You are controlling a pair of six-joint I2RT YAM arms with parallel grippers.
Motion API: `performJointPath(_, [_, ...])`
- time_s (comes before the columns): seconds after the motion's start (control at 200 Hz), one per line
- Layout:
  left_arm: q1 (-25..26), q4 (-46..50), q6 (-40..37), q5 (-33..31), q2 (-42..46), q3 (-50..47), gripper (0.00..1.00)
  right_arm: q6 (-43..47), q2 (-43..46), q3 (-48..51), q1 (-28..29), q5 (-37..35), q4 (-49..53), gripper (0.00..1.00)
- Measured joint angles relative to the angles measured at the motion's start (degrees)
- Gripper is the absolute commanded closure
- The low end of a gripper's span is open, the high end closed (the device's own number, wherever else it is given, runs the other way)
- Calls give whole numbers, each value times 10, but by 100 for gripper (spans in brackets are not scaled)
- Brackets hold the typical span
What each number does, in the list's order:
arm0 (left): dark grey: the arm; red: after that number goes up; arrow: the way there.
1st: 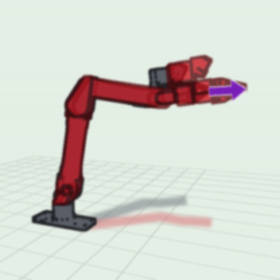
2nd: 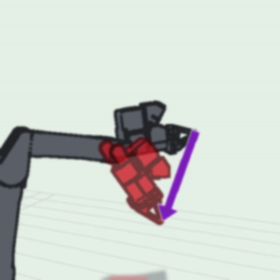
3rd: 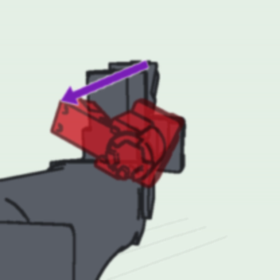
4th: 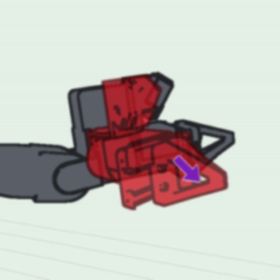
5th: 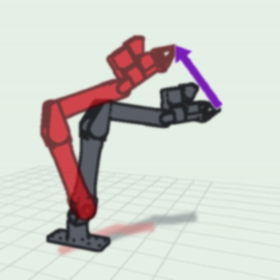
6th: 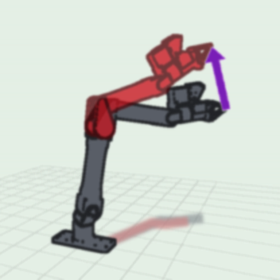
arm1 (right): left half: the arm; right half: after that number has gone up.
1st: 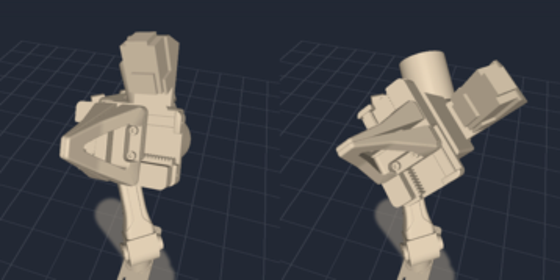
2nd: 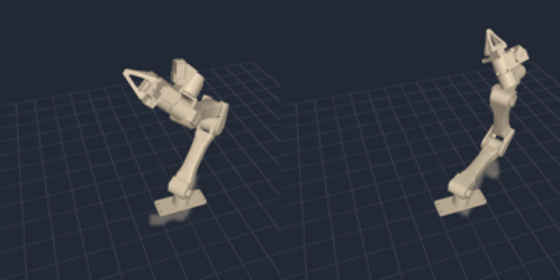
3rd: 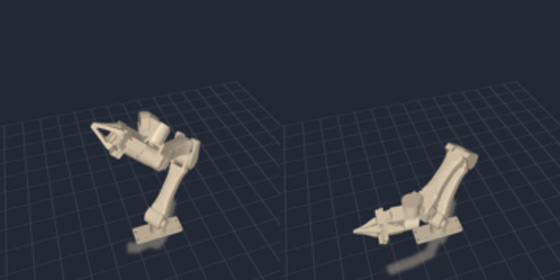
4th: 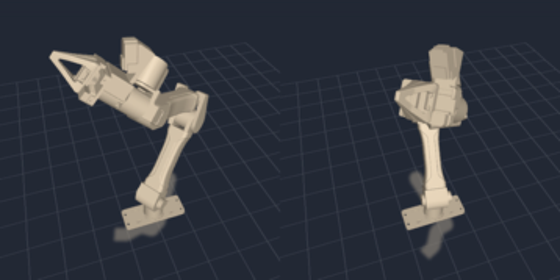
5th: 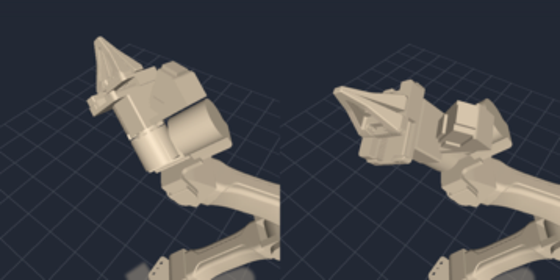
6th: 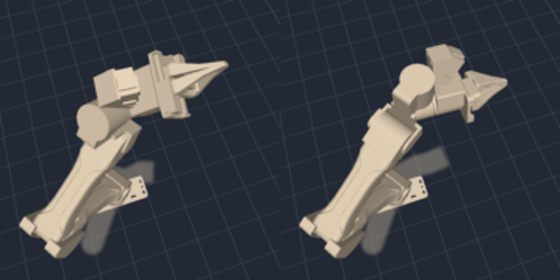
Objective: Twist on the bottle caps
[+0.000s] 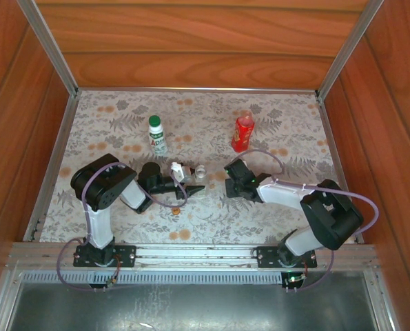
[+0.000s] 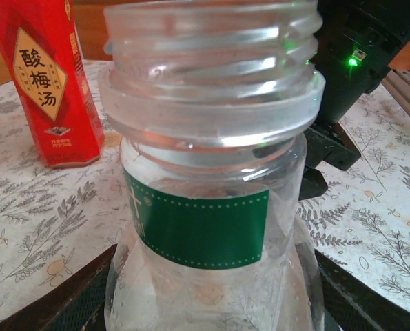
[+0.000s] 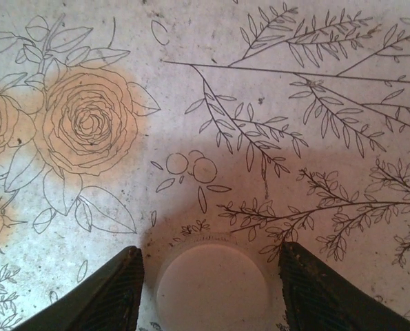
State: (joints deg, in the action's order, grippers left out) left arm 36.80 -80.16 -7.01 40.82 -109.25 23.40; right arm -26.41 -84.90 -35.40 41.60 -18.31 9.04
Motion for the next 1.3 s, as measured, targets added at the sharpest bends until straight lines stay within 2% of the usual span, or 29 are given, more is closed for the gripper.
performJointPath(0.41, [0, 0, 1, 0, 0, 0, 37, -14, 37, 36, 4, -3, -12, 45])
performJointPath(1.004, [0, 0, 4, 0, 0, 1, 37, -24, 44, 41, 4, 2, -13, 56])
performJointPath(1.299, [-1, 0, 4, 0, 0, 1, 37, -6, 82, 5, 8, 13, 61, 56])
